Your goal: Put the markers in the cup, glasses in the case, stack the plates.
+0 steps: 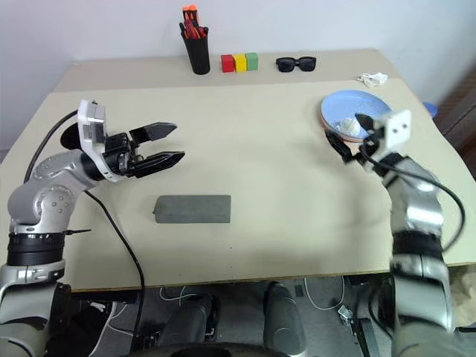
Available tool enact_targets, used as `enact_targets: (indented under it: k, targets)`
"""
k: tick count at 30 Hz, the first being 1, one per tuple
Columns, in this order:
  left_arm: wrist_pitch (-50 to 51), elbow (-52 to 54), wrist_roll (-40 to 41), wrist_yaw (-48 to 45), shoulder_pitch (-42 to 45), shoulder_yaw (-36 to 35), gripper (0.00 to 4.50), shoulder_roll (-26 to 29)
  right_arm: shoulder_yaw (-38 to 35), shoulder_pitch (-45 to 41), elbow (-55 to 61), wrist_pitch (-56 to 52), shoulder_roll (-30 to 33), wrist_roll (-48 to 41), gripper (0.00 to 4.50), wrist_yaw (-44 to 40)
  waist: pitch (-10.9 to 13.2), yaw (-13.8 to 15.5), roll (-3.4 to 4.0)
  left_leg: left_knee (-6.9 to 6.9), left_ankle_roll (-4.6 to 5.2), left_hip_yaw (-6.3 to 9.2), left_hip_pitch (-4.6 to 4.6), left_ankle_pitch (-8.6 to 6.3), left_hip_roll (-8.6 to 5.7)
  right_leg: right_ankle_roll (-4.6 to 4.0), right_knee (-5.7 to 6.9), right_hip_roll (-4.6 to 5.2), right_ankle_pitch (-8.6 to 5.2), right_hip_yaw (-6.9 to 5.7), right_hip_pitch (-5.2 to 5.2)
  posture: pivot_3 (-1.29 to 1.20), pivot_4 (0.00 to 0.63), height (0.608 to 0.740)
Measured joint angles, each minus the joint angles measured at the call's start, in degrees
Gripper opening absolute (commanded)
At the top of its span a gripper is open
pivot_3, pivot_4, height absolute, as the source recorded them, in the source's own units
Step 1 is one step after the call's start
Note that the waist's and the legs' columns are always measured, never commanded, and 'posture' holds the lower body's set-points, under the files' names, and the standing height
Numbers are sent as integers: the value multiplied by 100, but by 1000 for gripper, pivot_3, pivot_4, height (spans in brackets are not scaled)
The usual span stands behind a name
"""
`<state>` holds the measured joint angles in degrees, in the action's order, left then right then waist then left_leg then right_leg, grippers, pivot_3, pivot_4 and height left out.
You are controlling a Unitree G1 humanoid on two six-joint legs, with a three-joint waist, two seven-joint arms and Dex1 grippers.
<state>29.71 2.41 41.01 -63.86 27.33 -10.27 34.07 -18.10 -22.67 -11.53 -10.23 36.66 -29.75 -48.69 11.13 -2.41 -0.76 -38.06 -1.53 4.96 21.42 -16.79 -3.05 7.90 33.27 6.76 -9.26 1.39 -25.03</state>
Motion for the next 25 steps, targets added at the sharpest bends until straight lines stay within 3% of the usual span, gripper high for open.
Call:
enact_targets:
  k: [4,7,18,25]
  targets:
    - [136,262,146,-3,-300,10,4500,11,-174,908,1965,-1214,746,-968,4446,-433,-1,-5,-2,-5,1,-5,-24,-1,6,-3,2,-5,-3,1,19,0,150,740]
    - [132,496,145,20,-562,36,4500,14,-162,1348,2618,-1687,951,-1222,4446,-542,-4,11,-7,-5,3,-5,-54,-2,7,-18,-8,-6,-15,0,56,0,150,740]
    - [-482,796,-182,158,-1395,41,4500,-51,-320,1959,3243,-1737,1315,-1100,4446,-774,-4,173,-7,-8,10,-14,-52,-6,5,-16,-14,-2,-19,3,54,0,150,740]
    - [-804,368,-326,46,-1158,63,4500,-139,-575,1943,3280,-1502,1348,-1033,4446,-772,-5,200,-7,-11,10,-12,-47,-6,5,-16,-15,-2,-19,2,54,0,150,740]
